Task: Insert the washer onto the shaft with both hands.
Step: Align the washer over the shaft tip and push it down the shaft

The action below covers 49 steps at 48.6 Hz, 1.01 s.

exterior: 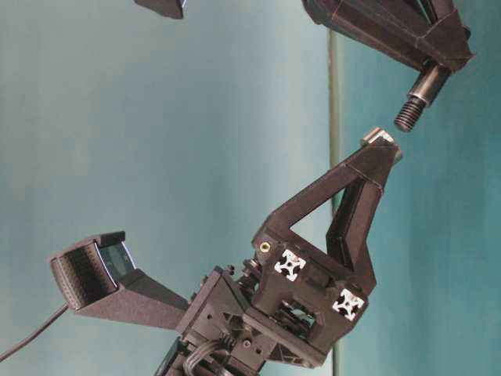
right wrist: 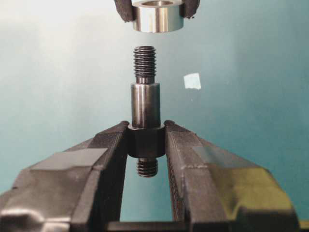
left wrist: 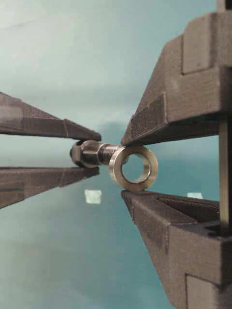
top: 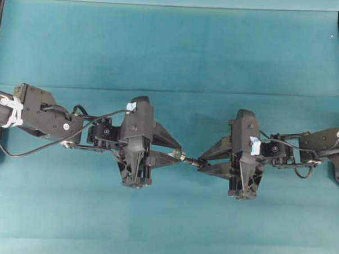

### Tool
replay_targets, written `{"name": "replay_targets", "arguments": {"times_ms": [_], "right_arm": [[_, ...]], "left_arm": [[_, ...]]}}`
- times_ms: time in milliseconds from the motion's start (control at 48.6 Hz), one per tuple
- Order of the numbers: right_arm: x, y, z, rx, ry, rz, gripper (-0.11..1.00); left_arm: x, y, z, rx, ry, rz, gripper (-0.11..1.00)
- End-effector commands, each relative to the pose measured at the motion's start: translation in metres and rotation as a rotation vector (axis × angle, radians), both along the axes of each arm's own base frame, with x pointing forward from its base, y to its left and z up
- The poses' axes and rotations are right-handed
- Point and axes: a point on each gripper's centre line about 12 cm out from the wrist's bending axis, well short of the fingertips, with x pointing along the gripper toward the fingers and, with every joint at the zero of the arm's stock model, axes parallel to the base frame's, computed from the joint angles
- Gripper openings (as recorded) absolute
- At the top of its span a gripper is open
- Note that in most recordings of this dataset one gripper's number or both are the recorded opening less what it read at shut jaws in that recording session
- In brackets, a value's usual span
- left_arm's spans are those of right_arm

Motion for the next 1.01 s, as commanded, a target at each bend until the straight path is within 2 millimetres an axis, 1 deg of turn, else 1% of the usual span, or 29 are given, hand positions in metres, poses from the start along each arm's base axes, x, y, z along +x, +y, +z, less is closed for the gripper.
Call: {"name": "replay_targets", "arguments": {"times_ms": [0,474,988], "right_arm": [[0.0066,0.0016,0.0088,0.007,-0.041,0.001,0.00],[0.0105,-0.0017,0.0104,0.007,-0.052,-0.011,0.00],[0.0166,-0.0021,0.0134,0.003,-0.071,-0.009,0.00]], "left_arm": [[0.0041,-0.0002,0.0092,0.000,-0.032,-0.001,0.36],[0.0039,-0.0060,0.0092,-0.002,-0.032,-0.014,0.36],[0.0056,-0.0061,0.0086,-0.002,-0.032,-0.014,0.36]]}}
